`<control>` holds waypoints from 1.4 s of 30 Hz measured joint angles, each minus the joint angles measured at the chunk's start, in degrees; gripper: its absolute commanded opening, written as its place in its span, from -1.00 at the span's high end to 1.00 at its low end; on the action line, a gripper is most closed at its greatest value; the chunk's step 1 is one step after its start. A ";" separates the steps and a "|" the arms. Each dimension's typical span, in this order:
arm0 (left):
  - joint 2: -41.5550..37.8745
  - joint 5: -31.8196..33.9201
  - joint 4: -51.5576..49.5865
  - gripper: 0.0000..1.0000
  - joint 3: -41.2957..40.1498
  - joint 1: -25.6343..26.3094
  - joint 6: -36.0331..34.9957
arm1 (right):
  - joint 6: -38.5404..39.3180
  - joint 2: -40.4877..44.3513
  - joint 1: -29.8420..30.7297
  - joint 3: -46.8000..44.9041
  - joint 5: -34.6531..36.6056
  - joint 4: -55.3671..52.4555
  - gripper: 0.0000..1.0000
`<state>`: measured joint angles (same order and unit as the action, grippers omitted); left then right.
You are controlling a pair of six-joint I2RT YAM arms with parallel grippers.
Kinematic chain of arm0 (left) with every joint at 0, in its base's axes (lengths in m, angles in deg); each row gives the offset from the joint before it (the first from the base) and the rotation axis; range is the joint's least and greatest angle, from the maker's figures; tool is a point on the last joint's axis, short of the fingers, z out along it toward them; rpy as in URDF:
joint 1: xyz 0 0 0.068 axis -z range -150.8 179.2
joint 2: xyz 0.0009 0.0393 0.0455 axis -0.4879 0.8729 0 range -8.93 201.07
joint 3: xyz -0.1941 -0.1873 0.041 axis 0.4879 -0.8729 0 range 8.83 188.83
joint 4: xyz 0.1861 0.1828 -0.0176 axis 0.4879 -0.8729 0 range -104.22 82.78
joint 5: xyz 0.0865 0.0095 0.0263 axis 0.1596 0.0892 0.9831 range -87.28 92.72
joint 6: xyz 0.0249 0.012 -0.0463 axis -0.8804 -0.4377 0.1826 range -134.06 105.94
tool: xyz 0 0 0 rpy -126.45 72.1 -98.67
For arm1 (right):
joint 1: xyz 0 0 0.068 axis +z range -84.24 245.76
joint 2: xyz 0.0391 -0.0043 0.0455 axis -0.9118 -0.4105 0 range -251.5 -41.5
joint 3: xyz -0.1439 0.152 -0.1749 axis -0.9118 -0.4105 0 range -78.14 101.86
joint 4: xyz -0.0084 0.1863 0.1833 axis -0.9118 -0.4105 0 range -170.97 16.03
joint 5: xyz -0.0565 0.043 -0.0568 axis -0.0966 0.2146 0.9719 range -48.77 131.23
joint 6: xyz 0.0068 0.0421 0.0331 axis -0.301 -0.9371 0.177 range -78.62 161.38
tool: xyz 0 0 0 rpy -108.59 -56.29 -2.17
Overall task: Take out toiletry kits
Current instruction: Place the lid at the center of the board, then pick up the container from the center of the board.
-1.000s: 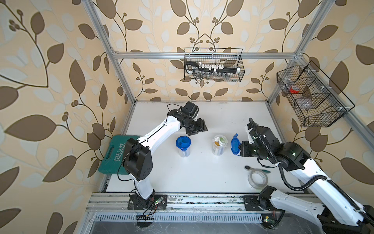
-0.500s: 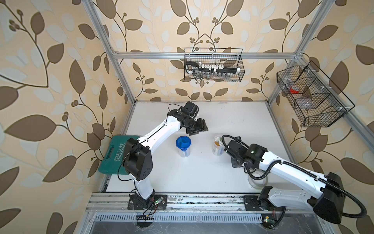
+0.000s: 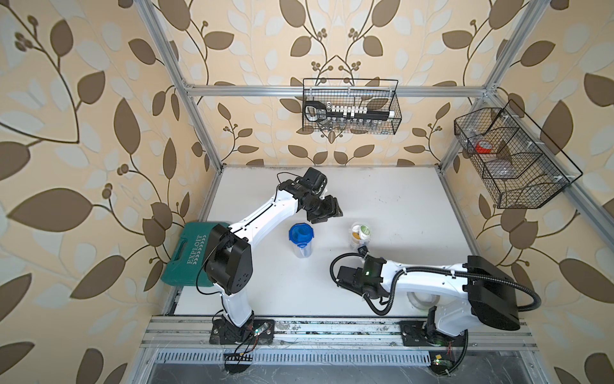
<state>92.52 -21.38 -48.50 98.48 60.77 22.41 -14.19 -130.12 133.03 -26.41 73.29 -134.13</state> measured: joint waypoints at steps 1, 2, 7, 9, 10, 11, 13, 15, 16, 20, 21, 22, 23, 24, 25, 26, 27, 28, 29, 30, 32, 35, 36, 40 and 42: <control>0.00 0.00 0.00 -0.32 0.00 0.00 0.02 | 0.48 -0.07 0.22 -0.37 -0.76 1.09 0.11; 0.00 0.00 0.00 -0.32 0.00 0.00 0.02 | 0.81 0.07 0.28 -0.74 -1.33 1.99 -0.01; 0.09 -0.11 0.02 -0.33 0.00 0.00 0.04 | 4.33 5.81 0.50 -3.06 -4.07 7.91 -0.91; 0.37 -0.72 -0.02 -0.34 0.11 0.00 0.11 | 5.84 10.69 0.24 -3.96 -4.46 11.08 -0.96; 0.76 -1.25 -0.13 -0.34 0.48 0.00 0.13 | 6.80 13.86 -0.28 -4.70 -4.76 13.53 -0.97; 1.31 -1.75 -0.35 -0.34 1.22 0.00 0.13 | 7.72 16.65 -1.07 -5.64 -5.16 15.87 -0.98; 3.56 -3.52 -0.79 -0.34 4.37 0.00 0.09 | 10.36 24.17 -4.74 -9.40 -6.64 23.28 -0.98; 5.88 -5.16 -0.37 -0.34 7.32 0.00 0.02 | 13.05 29.88 -8.83 -13.53 -8.24 30.51 -0.97; 6.97 -6.14 -0.11 -0.33 8.48 0.00 0.07 | 14.32 31.89 -11.28 -15.58 -9.42 34.21 -0.97; 10.40 -9.35 0.98 -0.33 10.95 0.00 0.68 | 18.29 32.94 -22.58 -21.66 -16.79 47.28 -0.94; 11.15 -10.34 1.42 -0.33 11.21 0.00 1.07 | 19.08 32.33 -24.96 -22.97 -17.97 50.14 -0.94; 11.87 -10.99 1.73 -0.33 11.52 0.02 1.36 | 19.91 31.54 -26.45 -24.04 -18.86 52.70 -0.96; 12.61 -11.78 1.99 -0.32 11.91 0.07 1.53 | 20.76 30.69 -27.02 -24.81 -19.56 54.75 -0.96; 13.46 -12.24 2.32 -0.32 12.37 0.24 1.68 | 21.73 29.59 -27.23 -25.40 -20.37 56.87 -0.96; 14.34 -13.09 2.51 -0.31 12.92 0.35 1.90 | 22.73 28.39 -27.30 -25.75 -21.18 59.06 -0.97; 15.06 -13.57 2.75 -0.31 13.38 0.46 2.12 | 23.58 27.26 -27.30 -25.86 -21.88 60.87 -0.97; 15.85 -14.14 3.08 -0.32 13.81 0.66 2.38 | 24.44 25.94 -27.30 -25.86 -22.58 62.88 -0.97; 16.52 -14.71 3.45 -0.32 14.14 0.76 2.60 | 25.31 24.65 -27.30 -25.86 -23.21 64.78 -0.97; 17.05 -14.99 3.76 -0.31 14.32 0.76 2.75 | 26.03 23.52 -27.32 -25.83 -23.58 66.16 -0.97; 17.49 -15.28 4.07 -0.31 14.34 0.79 2.97 | 26.77 22.29 -27.32 -25.79 -23.76 67.47 -0.97; 18.16 -16.17 4.48 -0.31 14.38 1.09 3.48 | 27.96 20.22 -27.65 -25.73 -23.71 69.24 -0.97; 18.99 -17.03 5.49 -0.30 14.53 1.14 4.33 | 29.77 17.27 -28.76 -25.46 -23.04 71.32 -0.96; 19.26 -17.40 5.88 -0.30 14.58 1.14 4.55 | 30.40 16.20 -28.92 -25.22 -22.53 71.93 -0.95; 20.61 -17.88 6.93 -0.30 14.64 1.49 5.18 | 32.63 12.74 -29.05 -24.28 -21.38 74.23 -0.88; 21.16 -17.99 7.10 -0.29 14.64 1.49 5.62 | 33.27 11.74 -29.03 -23.80 -21.05 75.12 -0.86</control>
<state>113.68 -39.37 -41.39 113.12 62.26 28.03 19.07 -118.38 104.00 -50.22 52.24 -59.01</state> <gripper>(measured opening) 0.648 0.938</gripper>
